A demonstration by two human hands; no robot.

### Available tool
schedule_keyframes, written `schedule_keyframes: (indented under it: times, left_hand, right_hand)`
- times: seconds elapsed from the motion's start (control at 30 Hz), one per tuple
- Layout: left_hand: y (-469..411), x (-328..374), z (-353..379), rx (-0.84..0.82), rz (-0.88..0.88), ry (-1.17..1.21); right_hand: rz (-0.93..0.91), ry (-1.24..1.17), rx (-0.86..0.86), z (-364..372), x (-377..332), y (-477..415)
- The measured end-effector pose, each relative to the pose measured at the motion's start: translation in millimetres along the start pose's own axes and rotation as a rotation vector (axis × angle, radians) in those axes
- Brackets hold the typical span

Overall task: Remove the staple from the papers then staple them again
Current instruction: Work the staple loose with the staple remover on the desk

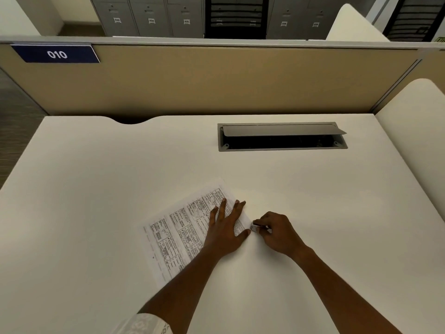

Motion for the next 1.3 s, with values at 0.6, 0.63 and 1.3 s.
schedule_keyframes:
  times: [0.6,0.63,1.3]
  left_hand:
    - [-1,0,2,-0.032,0.019,-0.060]
    - [-1,0,2,-0.032,0.019,-0.055]
    - [-1,-3,8,-0.039,-0.011,-0.143]
  right_hand:
    - [0.287,-0.266,-0.188,-11,6,-13]
    - [0.287,-0.281,-0.186,-13,7,-13]
    - [0.327,-0.369,0.067,-53,16,-39]
Point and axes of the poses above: each hand's wrist, its own y-axis away from the middle knuckle, its own z-axis out of the palm, x = y × z, the point moved 5 cm from there along -y, towards the middle knuckle, and after that the axes turned 7 degrees about z, right-handed, at the moved point
